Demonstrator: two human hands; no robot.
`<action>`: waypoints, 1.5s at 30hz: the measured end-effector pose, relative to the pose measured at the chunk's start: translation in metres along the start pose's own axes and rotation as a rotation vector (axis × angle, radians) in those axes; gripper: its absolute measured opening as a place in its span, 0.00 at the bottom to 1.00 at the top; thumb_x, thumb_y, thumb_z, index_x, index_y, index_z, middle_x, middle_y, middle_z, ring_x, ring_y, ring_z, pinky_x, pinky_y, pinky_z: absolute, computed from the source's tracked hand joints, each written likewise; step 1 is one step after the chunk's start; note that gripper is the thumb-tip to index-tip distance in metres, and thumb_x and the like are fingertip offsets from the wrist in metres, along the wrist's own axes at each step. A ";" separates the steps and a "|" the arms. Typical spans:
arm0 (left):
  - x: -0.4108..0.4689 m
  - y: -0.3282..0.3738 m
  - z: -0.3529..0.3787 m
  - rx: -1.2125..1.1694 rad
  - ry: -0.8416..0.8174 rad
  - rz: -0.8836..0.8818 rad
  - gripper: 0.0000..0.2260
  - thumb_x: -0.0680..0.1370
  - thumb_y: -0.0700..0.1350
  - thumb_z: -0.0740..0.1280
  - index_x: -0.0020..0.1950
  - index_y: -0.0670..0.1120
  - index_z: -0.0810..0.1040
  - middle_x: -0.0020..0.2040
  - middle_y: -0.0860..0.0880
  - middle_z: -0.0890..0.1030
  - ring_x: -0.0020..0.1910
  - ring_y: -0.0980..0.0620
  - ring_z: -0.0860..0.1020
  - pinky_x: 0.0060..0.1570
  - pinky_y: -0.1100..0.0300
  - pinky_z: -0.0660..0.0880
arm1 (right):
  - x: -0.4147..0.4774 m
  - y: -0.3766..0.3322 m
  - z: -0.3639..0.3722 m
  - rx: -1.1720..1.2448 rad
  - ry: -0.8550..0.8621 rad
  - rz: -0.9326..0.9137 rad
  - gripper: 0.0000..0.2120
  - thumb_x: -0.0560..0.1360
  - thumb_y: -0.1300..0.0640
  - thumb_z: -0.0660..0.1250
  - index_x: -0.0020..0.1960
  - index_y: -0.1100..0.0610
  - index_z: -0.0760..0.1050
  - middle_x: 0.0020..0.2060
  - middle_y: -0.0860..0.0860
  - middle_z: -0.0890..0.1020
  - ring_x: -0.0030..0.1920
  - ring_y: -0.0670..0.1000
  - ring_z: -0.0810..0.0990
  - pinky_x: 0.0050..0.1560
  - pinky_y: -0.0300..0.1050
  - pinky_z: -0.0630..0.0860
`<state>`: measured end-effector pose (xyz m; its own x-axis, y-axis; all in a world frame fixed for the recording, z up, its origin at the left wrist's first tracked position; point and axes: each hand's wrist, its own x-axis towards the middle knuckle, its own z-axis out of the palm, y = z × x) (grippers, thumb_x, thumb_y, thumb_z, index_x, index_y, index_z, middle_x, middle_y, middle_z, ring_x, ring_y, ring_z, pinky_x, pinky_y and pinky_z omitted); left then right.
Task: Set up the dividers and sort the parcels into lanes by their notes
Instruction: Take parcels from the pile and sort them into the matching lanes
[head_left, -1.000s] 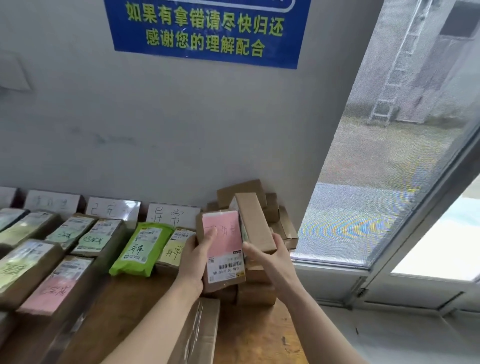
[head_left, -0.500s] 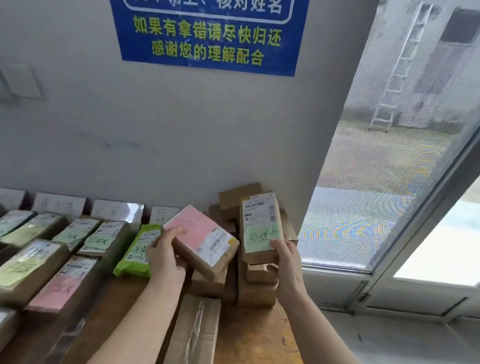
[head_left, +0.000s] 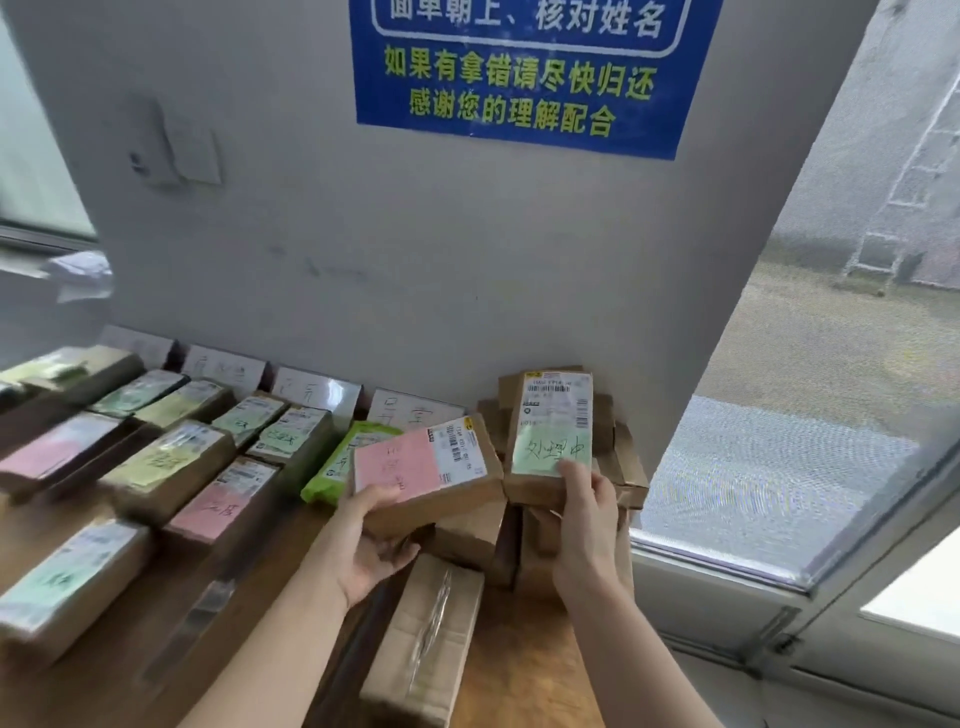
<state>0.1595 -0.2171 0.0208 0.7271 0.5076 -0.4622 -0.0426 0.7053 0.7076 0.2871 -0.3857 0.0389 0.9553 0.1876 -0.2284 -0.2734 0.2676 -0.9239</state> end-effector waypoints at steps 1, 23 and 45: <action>-0.004 0.002 -0.009 0.016 -0.025 -0.040 0.30 0.68 0.40 0.73 0.69 0.48 0.71 0.60 0.35 0.74 0.55 0.37 0.75 0.50 0.42 0.77 | -0.002 0.002 0.003 -0.005 -0.007 -0.009 0.18 0.77 0.56 0.66 0.65 0.59 0.70 0.54 0.55 0.81 0.51 0.52 0.82 0.38 0.38 0.77; -0.069 0.077 -0.172 -0.031 0.157 0.186 0.32 0.63 0.40 0.76 0.65 0.45 0.69 0.56 0.36 0.82 0.51 0.37 0.83 0.56 0.39 0.78 | -0.129 0.114 0.149 -0.138 -0.259 0.131 0.22 0.70 0.50 0.76 0.62 0.50 0.75 0.51 0.50 0.86 0.56 0.53 0.83 0.64 0.58 0.76; -0.043 0.175 -0.302 0.009 0.279 0.214 0.22 0.73 0.43 0.73 0.65 0.47 0.70 0.56 0.41 0.83 0.56 0.41 0.82 0.58 0.41 0.78 | -0.173 0.169 0.291 -0.266 -0.362 0.058 0.26 0.72 0.49 0.75 0.66 0.53 0.72 0.54 0.50 0.83 0.53 0.48 0.81 0.46 0.41 0.76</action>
<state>-0.0863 0.0337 0.0035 0.4869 0.7601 -0.4303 -0.1672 0.5646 0.8083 0.0434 -0.0983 0.0118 0.8255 0.5264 -0.2034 -0.2413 0.0035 -0.9704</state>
